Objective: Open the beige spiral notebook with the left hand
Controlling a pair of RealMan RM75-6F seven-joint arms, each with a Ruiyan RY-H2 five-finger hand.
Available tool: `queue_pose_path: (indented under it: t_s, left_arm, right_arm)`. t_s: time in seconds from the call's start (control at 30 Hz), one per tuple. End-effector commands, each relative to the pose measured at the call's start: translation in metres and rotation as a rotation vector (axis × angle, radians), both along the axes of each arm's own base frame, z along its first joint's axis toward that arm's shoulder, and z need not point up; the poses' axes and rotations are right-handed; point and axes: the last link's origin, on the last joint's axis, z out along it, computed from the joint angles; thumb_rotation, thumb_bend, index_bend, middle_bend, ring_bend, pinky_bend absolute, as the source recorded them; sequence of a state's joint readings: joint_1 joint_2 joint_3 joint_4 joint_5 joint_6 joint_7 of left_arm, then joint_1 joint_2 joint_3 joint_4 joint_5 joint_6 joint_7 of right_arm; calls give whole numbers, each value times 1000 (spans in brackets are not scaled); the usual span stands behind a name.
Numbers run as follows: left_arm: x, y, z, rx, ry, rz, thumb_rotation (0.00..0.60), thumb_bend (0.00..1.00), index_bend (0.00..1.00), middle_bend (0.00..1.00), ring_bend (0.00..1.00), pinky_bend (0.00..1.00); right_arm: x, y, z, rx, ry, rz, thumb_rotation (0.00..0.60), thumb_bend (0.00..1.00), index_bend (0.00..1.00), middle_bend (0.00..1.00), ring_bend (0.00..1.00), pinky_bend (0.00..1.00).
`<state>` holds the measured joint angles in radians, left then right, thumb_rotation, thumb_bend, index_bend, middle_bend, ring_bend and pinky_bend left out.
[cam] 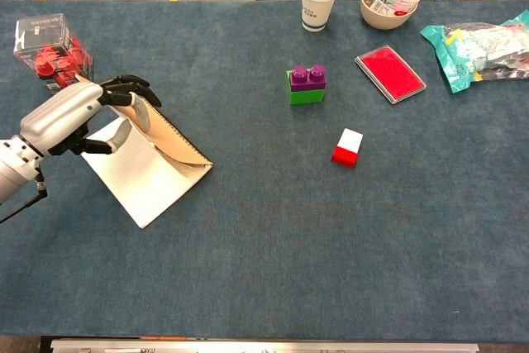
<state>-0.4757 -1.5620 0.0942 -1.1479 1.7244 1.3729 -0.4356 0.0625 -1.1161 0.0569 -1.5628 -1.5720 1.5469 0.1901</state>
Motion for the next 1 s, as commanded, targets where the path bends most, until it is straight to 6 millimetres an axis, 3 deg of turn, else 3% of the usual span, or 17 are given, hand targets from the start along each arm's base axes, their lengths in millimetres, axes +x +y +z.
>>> queue_pose_path:
  t_s: [0.03, 0.3, 0.5, 0.73, 1.0]
  left_arm:
    - [-11, -3, 10, -10, 36, -7, 600, 611, 677, 301, 158, 191]
    - [-48, -11, 52, -28, 180, -14, 600, 611, 668, 299, 159, 192]
    - [-56, -10, 82, -25, 270, -50, 600, 613, 667, 292, 159, 192]
    - [-29, -7, 92, -11, 368, -191, 600, 619, 660, 289, 159, 192]
    - [20, -12, 67, -56, 470, -377, 600, 622, 649, 273, 159, 192]
  right_arm:
    - [0, 0, -1, 3, 0, 2, 600, 395, 309, 301, 211, 291]
    - [3, -1, -3, 7, 0, 7, 600, 395, 309, 302, 212, 291]
    - [5, -1, -7, 13, 0, 15, 600, 395, 309, 301, 211, 291]
    - [5, 2, -7, 10, -2, 14, 600, 395, 309, 301, 211, 291]
    - [1, 4, -6, 3, -9, 7, 600, 395, 309, 301, 211, 291]
